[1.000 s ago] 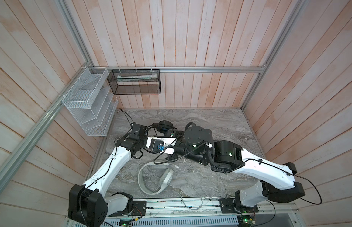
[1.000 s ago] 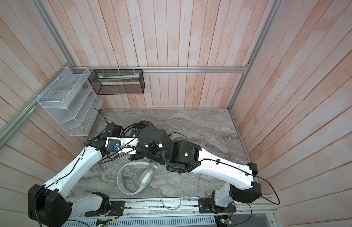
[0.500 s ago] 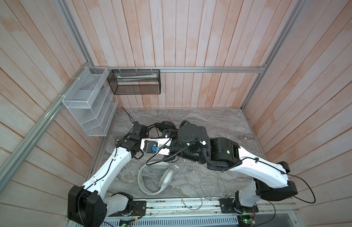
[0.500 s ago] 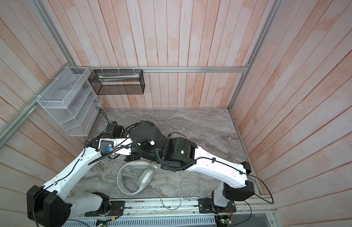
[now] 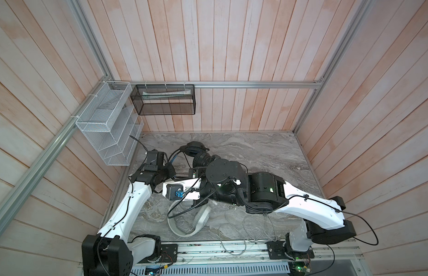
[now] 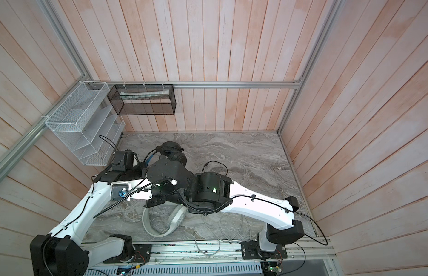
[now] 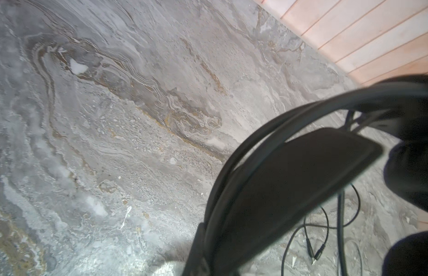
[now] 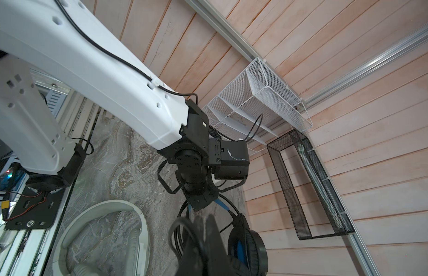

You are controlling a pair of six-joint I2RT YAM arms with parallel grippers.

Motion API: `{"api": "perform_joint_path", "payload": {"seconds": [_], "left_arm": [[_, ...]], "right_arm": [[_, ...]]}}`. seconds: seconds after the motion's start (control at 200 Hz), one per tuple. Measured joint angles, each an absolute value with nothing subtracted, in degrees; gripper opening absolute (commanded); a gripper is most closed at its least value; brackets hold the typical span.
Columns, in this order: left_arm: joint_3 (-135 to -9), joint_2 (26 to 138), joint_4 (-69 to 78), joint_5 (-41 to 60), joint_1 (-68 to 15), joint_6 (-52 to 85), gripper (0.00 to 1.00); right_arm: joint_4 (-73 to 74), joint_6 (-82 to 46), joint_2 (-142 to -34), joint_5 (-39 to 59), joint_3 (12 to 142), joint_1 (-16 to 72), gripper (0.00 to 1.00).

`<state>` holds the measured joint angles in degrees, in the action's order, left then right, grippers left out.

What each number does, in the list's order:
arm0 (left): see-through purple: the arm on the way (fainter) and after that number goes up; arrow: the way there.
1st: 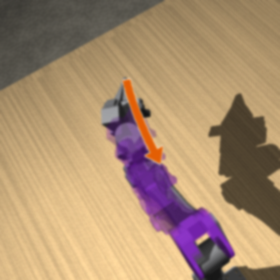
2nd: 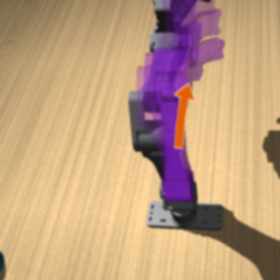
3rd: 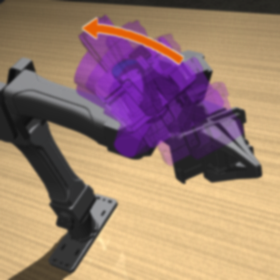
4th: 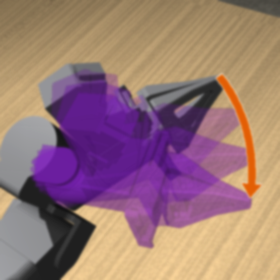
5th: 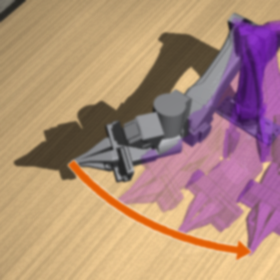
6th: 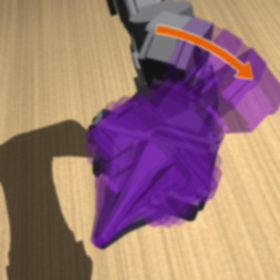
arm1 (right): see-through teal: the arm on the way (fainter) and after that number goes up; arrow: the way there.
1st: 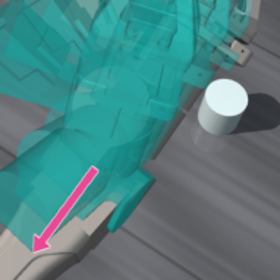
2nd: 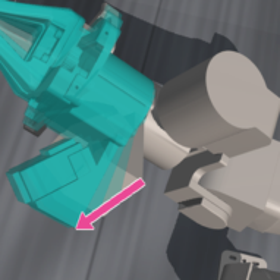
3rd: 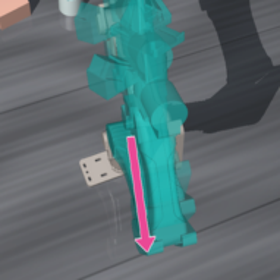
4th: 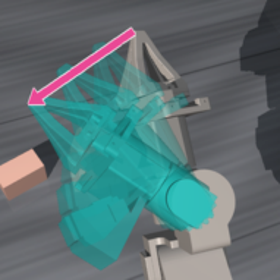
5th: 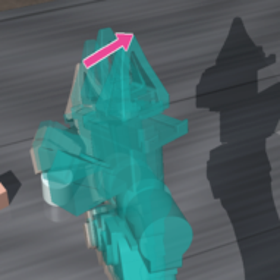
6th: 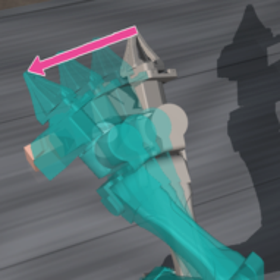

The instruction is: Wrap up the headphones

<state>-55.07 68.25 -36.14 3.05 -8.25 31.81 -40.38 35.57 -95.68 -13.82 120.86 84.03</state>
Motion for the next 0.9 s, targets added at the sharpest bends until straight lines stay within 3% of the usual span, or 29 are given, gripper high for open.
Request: {"api": "perform_joint_path", "payload": {"seconds": [0.1, 0.555, 0.9], "left_arm": [[-54.9, 68.2, -36.3, 0.8, -10.6, 30.9, 0.00], [-52.2, 62.2, -37.9, -20.9, -37.1, 20.1, 0.00], [-49.6, 48.0, -37.3, -28.3, -41.4, 10.8, 0.00]], "right_arm": [[-40.4, 35.6, -95.7, -13.7, 120.9, 82.5, 0.00], [-40.8, 34.0, -97.3, -9.4, 123.7, 66.3, 0.00], [-39.9, 31.5, -95.0, -7.3, 118.8, 60.3, 0.00]]}}
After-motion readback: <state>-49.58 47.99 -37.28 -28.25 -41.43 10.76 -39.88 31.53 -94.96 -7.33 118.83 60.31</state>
